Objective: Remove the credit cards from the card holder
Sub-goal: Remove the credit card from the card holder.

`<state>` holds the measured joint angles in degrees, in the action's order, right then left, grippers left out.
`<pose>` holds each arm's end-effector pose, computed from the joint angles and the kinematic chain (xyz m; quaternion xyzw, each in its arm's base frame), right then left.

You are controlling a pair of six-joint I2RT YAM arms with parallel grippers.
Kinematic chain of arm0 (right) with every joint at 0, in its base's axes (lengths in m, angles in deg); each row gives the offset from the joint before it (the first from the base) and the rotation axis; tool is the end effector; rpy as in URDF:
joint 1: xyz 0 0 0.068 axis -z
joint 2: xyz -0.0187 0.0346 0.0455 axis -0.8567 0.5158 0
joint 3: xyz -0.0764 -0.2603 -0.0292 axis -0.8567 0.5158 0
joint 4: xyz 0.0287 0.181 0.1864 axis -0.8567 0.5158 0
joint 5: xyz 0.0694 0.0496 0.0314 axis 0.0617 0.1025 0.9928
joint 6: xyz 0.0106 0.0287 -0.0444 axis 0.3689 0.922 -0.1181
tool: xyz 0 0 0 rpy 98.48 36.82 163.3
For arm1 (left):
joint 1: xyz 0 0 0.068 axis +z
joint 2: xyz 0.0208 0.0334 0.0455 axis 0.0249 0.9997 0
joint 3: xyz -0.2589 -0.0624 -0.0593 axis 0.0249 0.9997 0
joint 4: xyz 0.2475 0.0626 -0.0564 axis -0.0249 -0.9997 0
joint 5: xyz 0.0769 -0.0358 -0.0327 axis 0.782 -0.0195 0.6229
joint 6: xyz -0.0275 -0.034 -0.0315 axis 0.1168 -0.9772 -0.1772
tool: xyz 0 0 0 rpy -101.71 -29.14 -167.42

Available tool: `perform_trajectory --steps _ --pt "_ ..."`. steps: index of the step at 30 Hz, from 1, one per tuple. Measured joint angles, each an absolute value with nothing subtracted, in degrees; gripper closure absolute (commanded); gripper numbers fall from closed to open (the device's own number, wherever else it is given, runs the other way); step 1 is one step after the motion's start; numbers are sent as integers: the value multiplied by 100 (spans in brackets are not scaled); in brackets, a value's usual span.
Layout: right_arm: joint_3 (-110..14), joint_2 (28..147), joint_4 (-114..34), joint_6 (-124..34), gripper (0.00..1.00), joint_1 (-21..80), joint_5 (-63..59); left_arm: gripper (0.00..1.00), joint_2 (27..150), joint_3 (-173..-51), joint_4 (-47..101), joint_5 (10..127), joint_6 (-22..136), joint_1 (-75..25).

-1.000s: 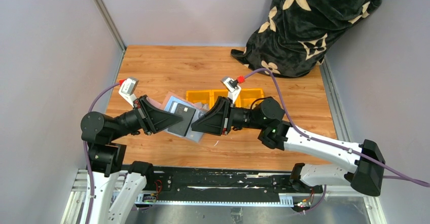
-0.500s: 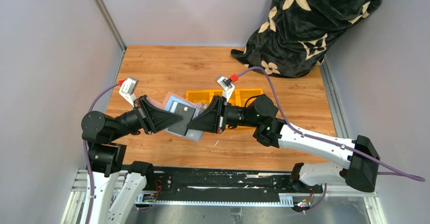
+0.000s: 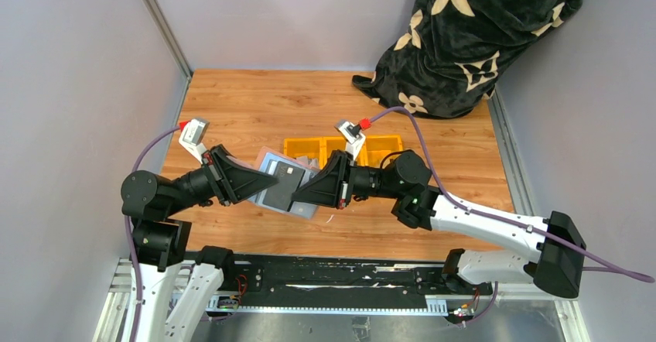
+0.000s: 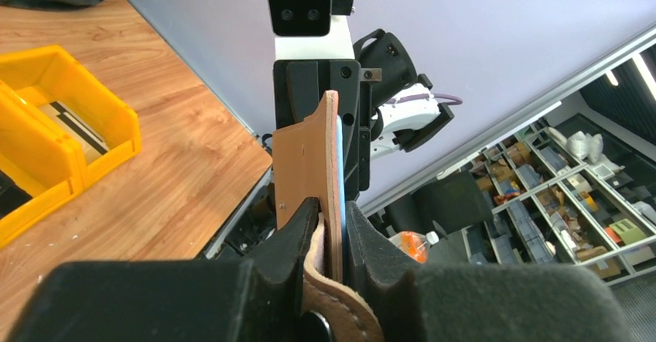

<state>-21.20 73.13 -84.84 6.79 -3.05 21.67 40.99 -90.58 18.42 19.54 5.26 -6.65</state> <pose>0.1066 0.2393 0.3833 -0.2408 0.5035 0.7800 0.2830 0.0735 -0.0408 0.4147 0.0956 0.6435 -0.6446 0.4016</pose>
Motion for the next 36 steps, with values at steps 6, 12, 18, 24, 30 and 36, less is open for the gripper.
perform_trajectory --steps 6,12,18,24,30,36 --pt "-2037 7265 -8576 690 100 -307 2163 94 4099 -9097 1836 1943 524 -665" --pt "-1897 7233 -8747 708 100 -311 2110 99 4104 -9101 1809 1926 526 -665" --pt "-1716 7104 -8828 708 100 -346 2051 100 4106 -9150 1816 1948 513 -665" --pt "-1714 7097 -8876 695 84 -372 2019 100 4108 -9200 1814 1952 513 -665" --pt "-1849 7169 -8803 673 65 -392 2019 100 4108 -9202 1816 1963 528 -665" --pt "-2088 7296 -8803 677 87 -405 2021 100 4108 -9204 1816 1965 528 -665"
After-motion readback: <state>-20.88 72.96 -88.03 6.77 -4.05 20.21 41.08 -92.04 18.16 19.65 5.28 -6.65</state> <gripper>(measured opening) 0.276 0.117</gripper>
